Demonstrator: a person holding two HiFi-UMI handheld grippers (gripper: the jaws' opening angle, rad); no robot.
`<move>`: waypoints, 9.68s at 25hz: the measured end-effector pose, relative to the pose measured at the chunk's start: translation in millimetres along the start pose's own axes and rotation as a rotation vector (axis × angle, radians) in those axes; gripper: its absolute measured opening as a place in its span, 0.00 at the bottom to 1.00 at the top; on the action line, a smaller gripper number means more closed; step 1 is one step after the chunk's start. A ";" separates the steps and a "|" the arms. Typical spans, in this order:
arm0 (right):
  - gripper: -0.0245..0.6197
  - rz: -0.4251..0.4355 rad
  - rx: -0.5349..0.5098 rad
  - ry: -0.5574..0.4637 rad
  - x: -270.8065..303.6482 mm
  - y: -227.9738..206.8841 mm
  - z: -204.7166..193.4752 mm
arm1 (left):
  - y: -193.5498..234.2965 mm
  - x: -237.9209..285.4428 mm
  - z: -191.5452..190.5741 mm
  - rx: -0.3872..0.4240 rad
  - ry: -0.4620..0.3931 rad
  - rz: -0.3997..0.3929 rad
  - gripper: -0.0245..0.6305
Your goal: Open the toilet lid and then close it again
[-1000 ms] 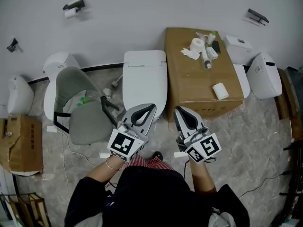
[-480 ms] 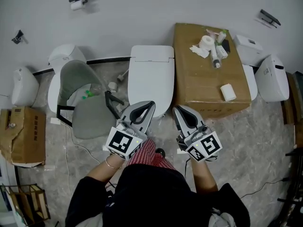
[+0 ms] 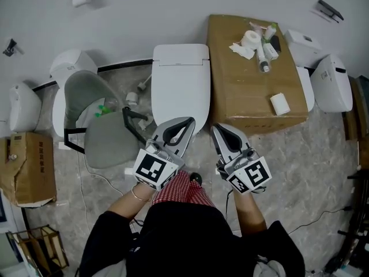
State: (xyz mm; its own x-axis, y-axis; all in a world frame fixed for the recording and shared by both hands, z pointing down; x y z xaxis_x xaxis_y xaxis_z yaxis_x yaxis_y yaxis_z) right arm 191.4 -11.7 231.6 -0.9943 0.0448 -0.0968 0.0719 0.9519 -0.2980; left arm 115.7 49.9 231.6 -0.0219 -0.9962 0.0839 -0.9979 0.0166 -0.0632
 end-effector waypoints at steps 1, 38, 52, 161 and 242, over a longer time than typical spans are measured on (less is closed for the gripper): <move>0.07 -0.005 0.001 0.003 1.5 -2.8 -1.7 | 0.9 2.6 -1.2 -0.009 -0.007 -0.007 0.04; 0.07 -0.109 0.141 0.154 45.3 -63.5 -130.7 | 34.0 33.6 -135.9 -0.030 0.098 0.039 0.04; 0.07 -0.132 0.163 0.253 53.8 -74.7 -200.0 | 34.4 40.1 -204.2 -0.078 0.152 0.046 0.04; 0.07 -0.388 0.216 0.670 26.6 -157.0 -448.3 | 42.0 16.5 -414.8 -0.269 0.379 0.037 0.04; 0.07 -0.256 0.155 0.454 67.0 -138.7 -293.0 | 46.7 41.9 -352.1 -0.297 0.328 0.064 0.04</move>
State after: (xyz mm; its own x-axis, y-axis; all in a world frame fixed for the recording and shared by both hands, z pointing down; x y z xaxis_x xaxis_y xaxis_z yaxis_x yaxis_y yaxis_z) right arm 91.7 -51.8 544.7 -0.9131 -0.0231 0.4070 -0.2002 0.8952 -0.3982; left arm 46.5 38.9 582.3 -0.0546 -0.9136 0.4029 -0.9673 0.1484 0.2055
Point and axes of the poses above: the fingertips, and each gripper's own axes: x forward along the fingers, y to its left, z out of its top, the point moved 3 cm from there along -x, backward along the fingers, and after that the axes turned 6 degrees about x, right-handed, at the moved point
